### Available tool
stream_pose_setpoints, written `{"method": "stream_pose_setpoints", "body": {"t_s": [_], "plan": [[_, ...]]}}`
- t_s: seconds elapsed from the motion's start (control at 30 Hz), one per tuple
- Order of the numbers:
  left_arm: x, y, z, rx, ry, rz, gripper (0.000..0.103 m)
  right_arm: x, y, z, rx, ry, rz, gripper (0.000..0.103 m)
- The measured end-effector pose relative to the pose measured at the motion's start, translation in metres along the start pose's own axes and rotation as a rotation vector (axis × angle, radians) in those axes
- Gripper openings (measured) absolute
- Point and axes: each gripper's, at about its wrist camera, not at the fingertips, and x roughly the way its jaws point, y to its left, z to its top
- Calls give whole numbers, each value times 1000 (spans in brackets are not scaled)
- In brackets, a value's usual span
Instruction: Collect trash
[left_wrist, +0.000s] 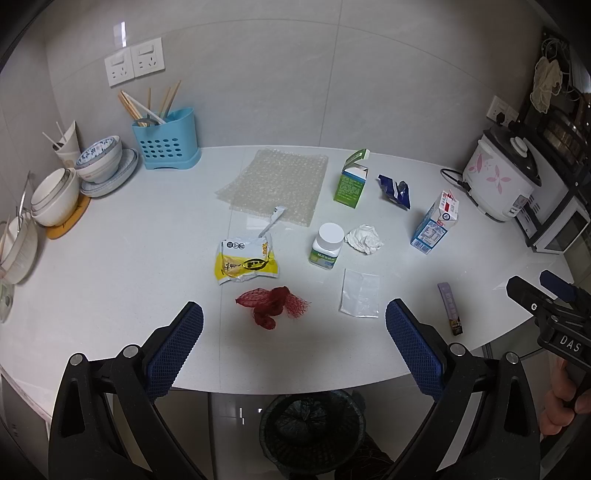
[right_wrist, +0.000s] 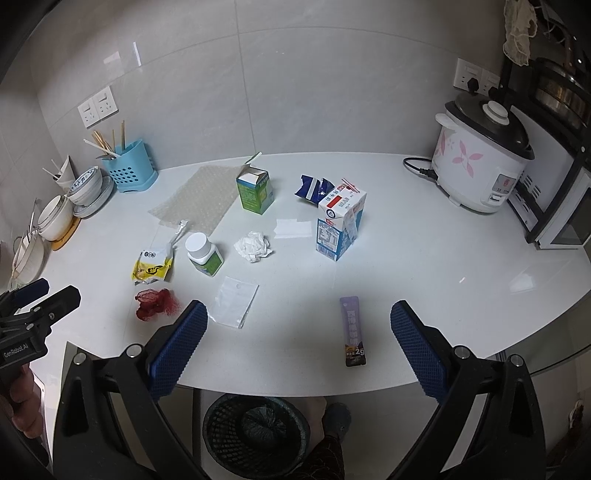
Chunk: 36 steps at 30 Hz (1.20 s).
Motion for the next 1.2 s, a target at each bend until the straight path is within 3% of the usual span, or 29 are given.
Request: {"method": "stream_pose_setpoints", "body": {"t_s": [0.6,1.2], "plan": [[14,1,6,-3,20,8,97,13,-1,1,2,24,-2,95],[130,25,-11,-12,152,29,96,107,-52,-31,17,232,-40,92]]}}
